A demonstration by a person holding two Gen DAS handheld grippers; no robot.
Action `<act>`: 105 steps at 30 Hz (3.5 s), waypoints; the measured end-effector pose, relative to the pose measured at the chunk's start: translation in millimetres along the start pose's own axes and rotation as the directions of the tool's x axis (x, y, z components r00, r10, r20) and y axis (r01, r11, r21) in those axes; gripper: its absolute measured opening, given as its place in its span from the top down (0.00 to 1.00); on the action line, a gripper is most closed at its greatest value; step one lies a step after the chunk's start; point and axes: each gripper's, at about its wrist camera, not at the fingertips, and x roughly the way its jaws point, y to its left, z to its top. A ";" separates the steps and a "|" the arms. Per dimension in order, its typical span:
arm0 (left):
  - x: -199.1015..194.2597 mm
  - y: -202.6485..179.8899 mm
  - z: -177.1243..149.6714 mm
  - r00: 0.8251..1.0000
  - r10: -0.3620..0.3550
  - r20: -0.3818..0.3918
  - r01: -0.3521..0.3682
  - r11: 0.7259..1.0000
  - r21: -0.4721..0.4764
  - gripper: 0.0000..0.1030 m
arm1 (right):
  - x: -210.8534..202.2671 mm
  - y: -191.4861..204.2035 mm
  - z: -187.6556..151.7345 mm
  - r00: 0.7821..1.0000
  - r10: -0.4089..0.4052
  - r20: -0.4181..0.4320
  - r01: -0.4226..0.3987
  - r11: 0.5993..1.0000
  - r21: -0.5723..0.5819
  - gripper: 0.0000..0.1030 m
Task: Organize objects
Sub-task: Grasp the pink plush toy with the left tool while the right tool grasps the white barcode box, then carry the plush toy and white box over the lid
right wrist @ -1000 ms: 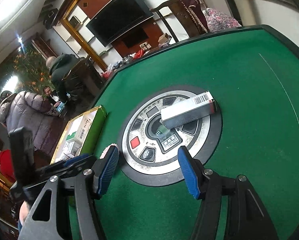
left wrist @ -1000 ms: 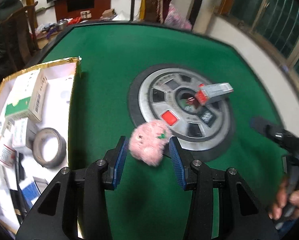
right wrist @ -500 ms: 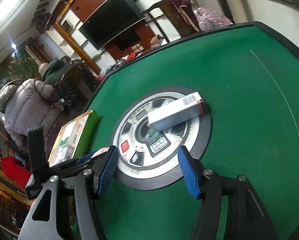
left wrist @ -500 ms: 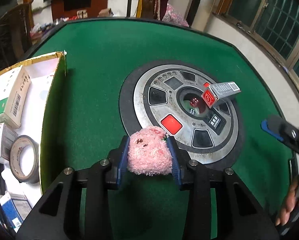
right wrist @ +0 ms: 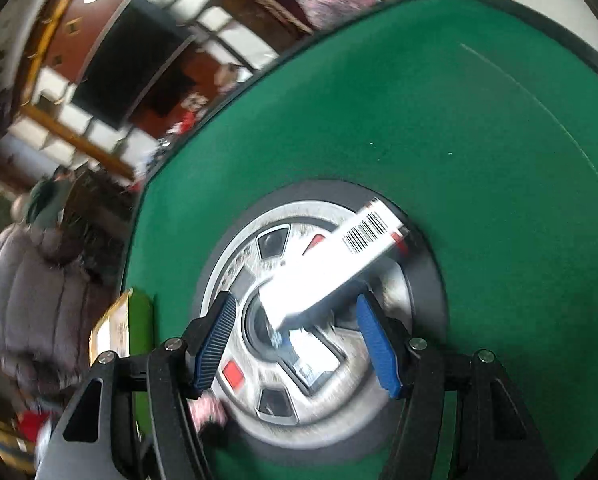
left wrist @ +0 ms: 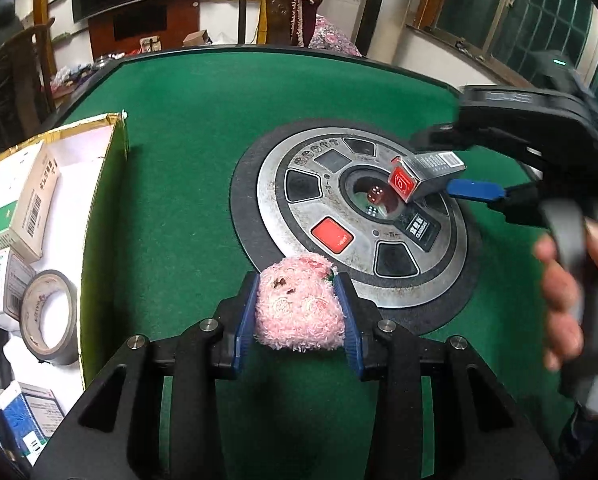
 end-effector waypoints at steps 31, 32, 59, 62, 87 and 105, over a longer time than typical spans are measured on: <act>11.7 -13.5 -7.9 0.995 0.095 0.018 -0.096 0.993 0.074 0.63 | -30.1 -16.4 -68.8 0.996 0.050 0.068 -0.012 0.881 -0.472 0.74; 11.3 -13.6 -8.1 0.995 0.096 0.021 -0.098 0.993 0.073 0.65 | -29.8 -14.2 -69.7 0.996 0.052 0.065 -0.015 0.880 -0.475 0.74; -35.1 -17.0 -1.5 0.986 0.085 0.146 -0.095 0.993 0.063 0.66 | -38.3 22.8 -102.5 0.991 0.118 0.059 -0.068 0.841 -0.537 0.74; -46.2 -14.3 -0.6 0.982 0.077 0.171 -0.087 0.995 0.053 0.66 | -41.4 29.8 -108.2 0.989 0.133 0.058 -0.080 0.833 -0.547 0.74; -109.8 62.4 -10.4 0.958 0.075 0.278 -0.045 0.993 -0.113 0.65 | -37.8 122.8 -148.9 0.966 0.259 -0.015 -0.214 0.762 -0.612 0.75; -122.2 158.1 -56.3 0.961 0.169 0.217 -0.109 0.958 -0.266 0.65 | 35.5 226.4 -162.8 0.968 0.236 -0.089 -0.234 0.712 -0.662 0.75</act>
